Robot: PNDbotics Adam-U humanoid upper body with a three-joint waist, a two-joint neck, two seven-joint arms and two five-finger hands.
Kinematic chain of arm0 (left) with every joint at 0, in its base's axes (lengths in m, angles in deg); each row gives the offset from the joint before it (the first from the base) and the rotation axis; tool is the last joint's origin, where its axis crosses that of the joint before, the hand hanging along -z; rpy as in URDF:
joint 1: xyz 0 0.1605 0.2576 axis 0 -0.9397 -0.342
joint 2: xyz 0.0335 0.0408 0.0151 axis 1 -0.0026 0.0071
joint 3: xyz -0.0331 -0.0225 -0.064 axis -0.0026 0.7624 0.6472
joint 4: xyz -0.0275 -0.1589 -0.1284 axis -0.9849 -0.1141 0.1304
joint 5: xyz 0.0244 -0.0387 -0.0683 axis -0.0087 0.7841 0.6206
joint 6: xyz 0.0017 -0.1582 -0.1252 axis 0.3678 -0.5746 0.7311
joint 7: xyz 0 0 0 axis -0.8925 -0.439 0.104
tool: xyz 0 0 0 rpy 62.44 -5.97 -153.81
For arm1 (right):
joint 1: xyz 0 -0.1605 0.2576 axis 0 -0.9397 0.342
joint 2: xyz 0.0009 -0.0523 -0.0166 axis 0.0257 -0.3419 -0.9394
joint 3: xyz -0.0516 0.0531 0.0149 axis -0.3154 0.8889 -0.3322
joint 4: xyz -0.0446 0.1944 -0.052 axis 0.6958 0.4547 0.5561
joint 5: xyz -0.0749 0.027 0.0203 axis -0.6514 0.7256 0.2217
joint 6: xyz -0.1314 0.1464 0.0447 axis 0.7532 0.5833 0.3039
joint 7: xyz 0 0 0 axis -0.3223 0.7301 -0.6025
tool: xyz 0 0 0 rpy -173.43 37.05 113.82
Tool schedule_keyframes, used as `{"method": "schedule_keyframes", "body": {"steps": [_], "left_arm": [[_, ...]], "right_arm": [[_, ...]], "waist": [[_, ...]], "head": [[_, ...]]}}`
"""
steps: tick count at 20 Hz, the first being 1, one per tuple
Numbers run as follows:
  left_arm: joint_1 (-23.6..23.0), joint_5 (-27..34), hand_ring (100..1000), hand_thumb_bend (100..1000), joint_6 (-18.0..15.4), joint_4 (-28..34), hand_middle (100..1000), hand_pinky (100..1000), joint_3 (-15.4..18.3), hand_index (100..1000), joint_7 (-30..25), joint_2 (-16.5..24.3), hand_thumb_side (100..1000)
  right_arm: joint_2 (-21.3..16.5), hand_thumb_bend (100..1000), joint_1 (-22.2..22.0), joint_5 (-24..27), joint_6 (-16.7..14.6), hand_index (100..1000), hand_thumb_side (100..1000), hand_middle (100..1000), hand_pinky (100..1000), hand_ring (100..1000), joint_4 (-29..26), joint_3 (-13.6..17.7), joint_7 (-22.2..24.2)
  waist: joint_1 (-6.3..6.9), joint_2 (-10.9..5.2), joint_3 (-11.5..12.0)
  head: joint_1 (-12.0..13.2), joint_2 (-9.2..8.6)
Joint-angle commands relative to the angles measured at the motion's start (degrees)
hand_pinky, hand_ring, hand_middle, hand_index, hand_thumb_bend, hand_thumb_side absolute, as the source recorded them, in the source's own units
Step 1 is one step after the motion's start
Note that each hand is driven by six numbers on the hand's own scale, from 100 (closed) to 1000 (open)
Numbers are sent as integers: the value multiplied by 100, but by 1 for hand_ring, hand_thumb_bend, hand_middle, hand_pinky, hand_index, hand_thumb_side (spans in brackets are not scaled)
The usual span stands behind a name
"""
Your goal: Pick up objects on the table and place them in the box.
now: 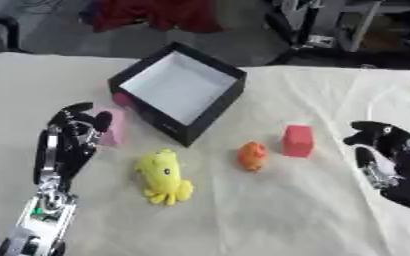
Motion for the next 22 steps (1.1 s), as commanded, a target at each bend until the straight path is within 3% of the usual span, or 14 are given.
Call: {"method": "schedule_keyframes", "body": {"steps": [1, 6, 11, 22], "left_arm": [[71, -10, 437, 892, 1, 79, 489, 667, -32, 725, -26, 96, 691], [74, -5, 437, 892, 16, 74, 490, 667, -54, 725, -73, 91, 692], [82, 4, 437, 893, 27, 72, 490, 667, -80, 725, -111, 75, 692], [103, 6, 437, 891, 36, 68, 490, 667, -117, 725, -166, 32, 692]], "right_arm": [[-587, 100, 302, 126, -142, 894, 444, 705, 879, 786, 230, -105, 189], [-1005, 100, 925, 330, -355, 935, 585, 778, 892, 833, 875, -375, 589], [-1114, 100, 1632, 348, -597, 968, 665, 834, 906, 875, 1659, -622, 965], [-752, 100, 2702, -638, -1192, 1000, 599, 878, 910, 903, 2951, -840, 1368]], "waist": [[7, -90, 9], [39, -86, 39], [74, -92, 69], [107, -106, 146]], "head": [[-37, -11], [-73, -11], [-131, -11], [-217, -11]]}}
